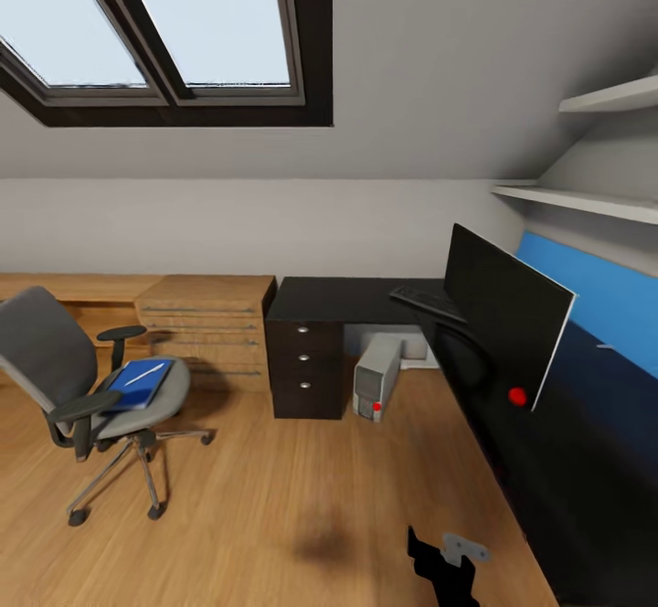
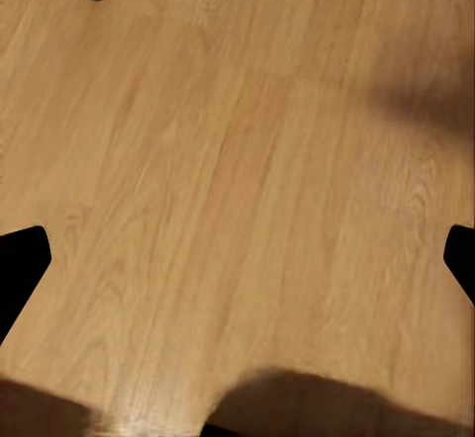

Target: In the bedroom, organize the workspace by keeping the computer under the desk, ensuring the monitor is on the desk, placing the keyboard on the desk next to the monitor, placing the mouse on the desk next to the keyboard, moving the folder from the swivel chair onto the desk next to the mouse, stacking the notebook on top of the folder with the pen on top of the notebook, and positioning the swivel chair next to the desk.

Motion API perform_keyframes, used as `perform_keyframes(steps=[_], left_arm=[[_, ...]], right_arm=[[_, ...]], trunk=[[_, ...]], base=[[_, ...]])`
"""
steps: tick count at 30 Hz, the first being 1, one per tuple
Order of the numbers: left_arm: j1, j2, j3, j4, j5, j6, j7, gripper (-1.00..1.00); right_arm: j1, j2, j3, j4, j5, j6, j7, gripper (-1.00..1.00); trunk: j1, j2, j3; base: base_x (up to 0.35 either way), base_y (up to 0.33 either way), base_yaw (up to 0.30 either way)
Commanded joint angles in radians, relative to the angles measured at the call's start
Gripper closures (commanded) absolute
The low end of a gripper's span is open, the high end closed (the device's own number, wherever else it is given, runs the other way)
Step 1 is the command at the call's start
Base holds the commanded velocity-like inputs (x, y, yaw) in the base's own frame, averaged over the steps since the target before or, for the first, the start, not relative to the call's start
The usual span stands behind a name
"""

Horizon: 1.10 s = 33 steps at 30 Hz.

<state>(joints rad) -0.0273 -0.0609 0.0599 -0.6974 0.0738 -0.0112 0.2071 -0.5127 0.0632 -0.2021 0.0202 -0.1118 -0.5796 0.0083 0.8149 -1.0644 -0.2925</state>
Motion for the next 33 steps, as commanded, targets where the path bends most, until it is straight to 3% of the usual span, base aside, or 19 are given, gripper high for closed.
perform_keyframes(steps=[1, 27, 33], left_arm=[[0.000, -0.001, 0.001, -0.001, 0.008, -0.001, 0.001, -1.00], [0.000, 0.000, 0.000, -0.001, 0.006, 0.003, 0.003, -1.00], [0.000, 0.002, 0.001, -0.002, 0.007, 0.001, 0.004, -1.00]], right_arm=[[-0.001, -0.001, 0.004, 0.002, -0.010, -0.005, 0.001, -1.00], [-0.001, -0.002, 0.004, 0.001, -0.006, -0.005, 0.002, -1.00], [-0.001, -0.030, 0.002, -0.066, -0.013, -0.048, -0.002, -1.00]], trunk=[[-0.005, 0.006, 0.002], [-0.104, 0.188, 0.083], [-0.127, 0.230, 0.102]], base=[[-0.339, -0.142, 0.000], [-0.300, -0.217, 0.000], [-0.259, -0.245, 0.000]])
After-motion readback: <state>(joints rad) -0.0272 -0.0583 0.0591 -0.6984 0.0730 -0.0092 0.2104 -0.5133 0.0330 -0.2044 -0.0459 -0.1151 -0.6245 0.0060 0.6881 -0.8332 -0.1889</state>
